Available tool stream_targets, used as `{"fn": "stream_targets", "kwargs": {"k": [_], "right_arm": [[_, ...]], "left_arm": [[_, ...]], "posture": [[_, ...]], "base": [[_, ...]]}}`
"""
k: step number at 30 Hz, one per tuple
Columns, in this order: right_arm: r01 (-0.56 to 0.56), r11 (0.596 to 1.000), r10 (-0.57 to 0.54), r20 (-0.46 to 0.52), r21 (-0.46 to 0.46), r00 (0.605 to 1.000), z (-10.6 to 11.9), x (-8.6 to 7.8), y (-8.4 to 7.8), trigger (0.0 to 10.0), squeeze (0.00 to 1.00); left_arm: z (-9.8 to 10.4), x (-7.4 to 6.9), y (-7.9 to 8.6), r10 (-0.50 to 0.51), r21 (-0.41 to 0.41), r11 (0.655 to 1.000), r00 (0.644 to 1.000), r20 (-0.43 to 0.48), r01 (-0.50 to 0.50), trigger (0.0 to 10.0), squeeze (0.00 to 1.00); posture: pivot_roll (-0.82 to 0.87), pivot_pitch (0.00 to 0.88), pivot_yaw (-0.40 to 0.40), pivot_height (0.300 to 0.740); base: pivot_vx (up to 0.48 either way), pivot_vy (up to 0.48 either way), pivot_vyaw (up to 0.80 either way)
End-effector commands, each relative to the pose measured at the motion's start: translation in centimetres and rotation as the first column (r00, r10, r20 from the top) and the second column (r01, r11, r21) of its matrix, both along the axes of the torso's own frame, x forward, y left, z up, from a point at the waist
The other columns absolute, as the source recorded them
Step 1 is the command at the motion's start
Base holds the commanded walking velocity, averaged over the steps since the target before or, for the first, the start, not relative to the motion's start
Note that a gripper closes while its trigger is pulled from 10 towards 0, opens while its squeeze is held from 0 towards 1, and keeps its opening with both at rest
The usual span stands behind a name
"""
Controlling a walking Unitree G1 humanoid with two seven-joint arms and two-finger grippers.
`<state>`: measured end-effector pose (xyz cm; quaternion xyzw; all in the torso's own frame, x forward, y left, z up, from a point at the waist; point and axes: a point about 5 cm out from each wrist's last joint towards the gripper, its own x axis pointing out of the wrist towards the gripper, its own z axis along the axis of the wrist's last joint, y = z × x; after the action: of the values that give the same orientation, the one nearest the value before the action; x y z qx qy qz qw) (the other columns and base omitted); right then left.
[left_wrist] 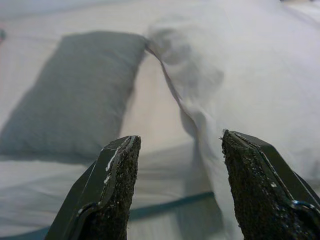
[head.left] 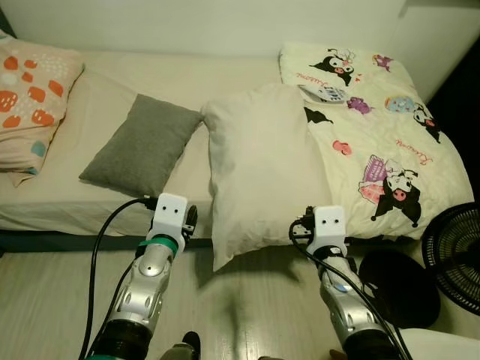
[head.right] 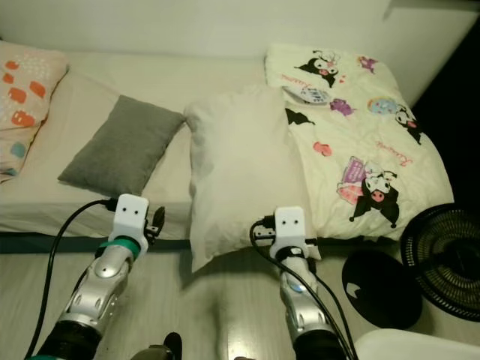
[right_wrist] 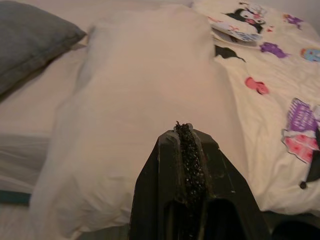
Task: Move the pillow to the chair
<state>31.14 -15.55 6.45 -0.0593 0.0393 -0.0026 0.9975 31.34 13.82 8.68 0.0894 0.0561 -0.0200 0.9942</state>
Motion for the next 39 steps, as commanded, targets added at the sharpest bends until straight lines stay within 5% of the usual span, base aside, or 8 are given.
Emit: {"fn": "stream_targets", "kwargs": {"k": [1, 6, 39], "right_arm": [[0.009, 1.000, -0.008, -0.045, 0.014, 0.999, -0.8, -0.3, -0.2, 10.0, 0.00], [0.040, 0.996, -0.031, -0.099, 0.084, 0.995, -1.3, -0.3, -0.3, 10.0, 0.00], [0.113, 0.987, -0.104, -0.089, 0.111, 0.991, -1.3, -0.6, -0.6, 10.0, 0.00]], "left_arm": [[-0.4, -0.4, -0.1, -0.002, 0.009, 1.000, 1.000, -0.007, 0.002, 10.0, 0.00], [1.0, -0.2, 0.1, 0.003, -0.006, 1.000, 0.999, 0.042, -0.003, 10.0, 0.00], [1.8, 0.2, -0.5, -0.042, -0.064, 0.997, 0.998, 0.042, 0.045, 10.0, 0.00]], "posture": [[-0.07, 0.051, -0.030, 0.740], [-0.07, 0.046, -0.020, 0.740], [-0.07, 0.044, 0.023, 0.740]], "base": [[0.000, 0.000, 0.00], [0.000, 0.000, 0.00], [0.050, 0.000, -0.02]]}}
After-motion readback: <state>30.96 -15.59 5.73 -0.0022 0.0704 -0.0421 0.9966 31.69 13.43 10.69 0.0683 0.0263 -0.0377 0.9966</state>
